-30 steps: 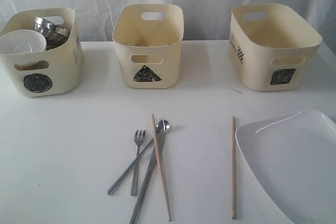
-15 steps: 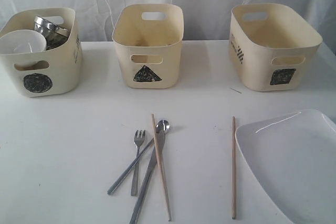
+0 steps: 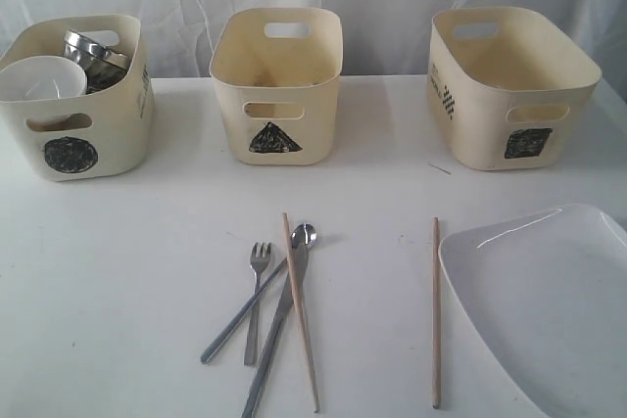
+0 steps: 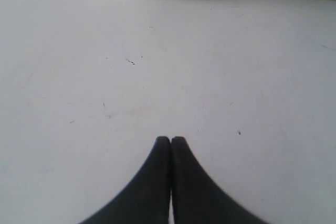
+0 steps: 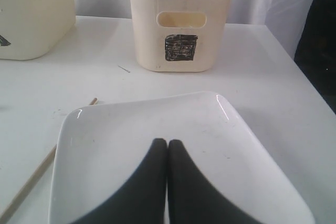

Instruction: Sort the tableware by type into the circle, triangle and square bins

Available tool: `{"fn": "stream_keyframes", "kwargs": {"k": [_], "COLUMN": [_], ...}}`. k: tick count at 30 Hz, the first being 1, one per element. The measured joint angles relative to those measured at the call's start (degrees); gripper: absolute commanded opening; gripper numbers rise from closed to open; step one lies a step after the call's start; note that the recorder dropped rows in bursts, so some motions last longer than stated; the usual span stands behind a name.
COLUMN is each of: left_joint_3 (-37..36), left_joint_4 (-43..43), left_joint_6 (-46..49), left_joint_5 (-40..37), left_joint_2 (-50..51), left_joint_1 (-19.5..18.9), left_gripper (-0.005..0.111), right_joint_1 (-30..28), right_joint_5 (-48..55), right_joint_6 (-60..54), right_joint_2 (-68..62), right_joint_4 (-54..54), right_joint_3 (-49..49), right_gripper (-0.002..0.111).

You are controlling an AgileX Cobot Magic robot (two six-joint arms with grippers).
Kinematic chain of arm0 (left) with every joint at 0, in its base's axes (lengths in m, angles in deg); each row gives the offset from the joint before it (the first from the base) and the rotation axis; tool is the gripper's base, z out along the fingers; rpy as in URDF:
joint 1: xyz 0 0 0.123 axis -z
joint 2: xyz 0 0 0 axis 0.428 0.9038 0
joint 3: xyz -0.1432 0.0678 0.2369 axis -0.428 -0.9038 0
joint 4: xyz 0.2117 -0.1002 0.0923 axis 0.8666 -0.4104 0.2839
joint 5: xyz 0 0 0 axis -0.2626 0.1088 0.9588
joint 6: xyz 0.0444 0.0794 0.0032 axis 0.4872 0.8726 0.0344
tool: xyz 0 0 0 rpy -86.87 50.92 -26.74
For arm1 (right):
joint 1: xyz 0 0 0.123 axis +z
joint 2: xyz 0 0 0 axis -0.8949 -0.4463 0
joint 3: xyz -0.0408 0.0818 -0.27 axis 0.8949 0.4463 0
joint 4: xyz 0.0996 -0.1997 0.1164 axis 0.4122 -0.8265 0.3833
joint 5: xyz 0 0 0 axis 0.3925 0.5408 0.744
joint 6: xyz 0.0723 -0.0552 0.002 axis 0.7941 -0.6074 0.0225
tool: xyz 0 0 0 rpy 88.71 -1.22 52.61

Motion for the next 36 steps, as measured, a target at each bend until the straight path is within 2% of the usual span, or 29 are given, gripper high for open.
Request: {"fn": "stream_keyframes", "kwargs": {"k": [5, 8, 10, 16, 19, 24, 26, 29, 32, 34, 36], "left_joint_3": [0.0, 0.0, 0.0, 0.0, 0.0, 0.0, 0.0, 0.0, 0.0, 0.0, 0.0], "left_joint_4": [0.0, 0.0, 0.0, 0.0, 0.0, 0.0, 0.0, 0.0, 0.0, 0.0, 0.0], "left_joint_6": [0.0, 0.0, 0.0, 0.0, 0.0, 0.0, 0.0, 0.0, 0.0, 0.0, 0.0], "left_joint_5": [0.0, 0.0, 0.0, 0.0, 0.0, 0.0, 0.0, 0.0, 0.0, 0.0, 0.0], "left_joint_2": [0.0, 0.0, 0.0, 0.0, 0.0, 0.0, 0.0, 0.0, 0.0, 0.0, 0.0], "left_joint_1": [0.0, 0.0, 0.0, 0.0, 0.0, 0.0, 0.0, 0.0, 0.0, 0.0, 0.0], "left_gripper": [0.0, 0.0, 0.0, 0.0, 0.0, 0.0, 0.0, 0.0, 0.0, 0.0, 0.0], "right_joint_1": [0.0, 0.0, 0.0, 0.0, 0.0, 0.0, 0.0, 0.0, 0.0, 0.0, 0.0], "right_joint_5": [-2.18, -15.81, -23.96, -47.87, -51.59, -55.82, -60.07, -68.22, -72.25, -70.07, -60.13], "right_joint_6": [1.71, 13.9, 19.65, 22.89, 24.42, 34.74, 33.8, 31.04, 27.58, 21.17, 8.6], "right_joint_2": [0.0, 0.0, 0.0, 0.02, 0.02, 0.12, -0.96, -8.19, -18.69, -26.11, -34.56], "right_joint_4": [1.22, 13.17, 17.02, 22.25, 23.87, 25.55, 27.68, 28.81, 22.33, 14.95, 7.92], "right_joint_3": [0.0, 0.14, 0.14, 0.14, 0.14, -1.16, -4.78, -15.33, -28.27, -36.9, -46.05], "right_gripper": [0.0, 0.0, 0.0, 0.0, 0.0, 0.0, 0.0, 0.0, 0.0, 0.0, 0.0]}}
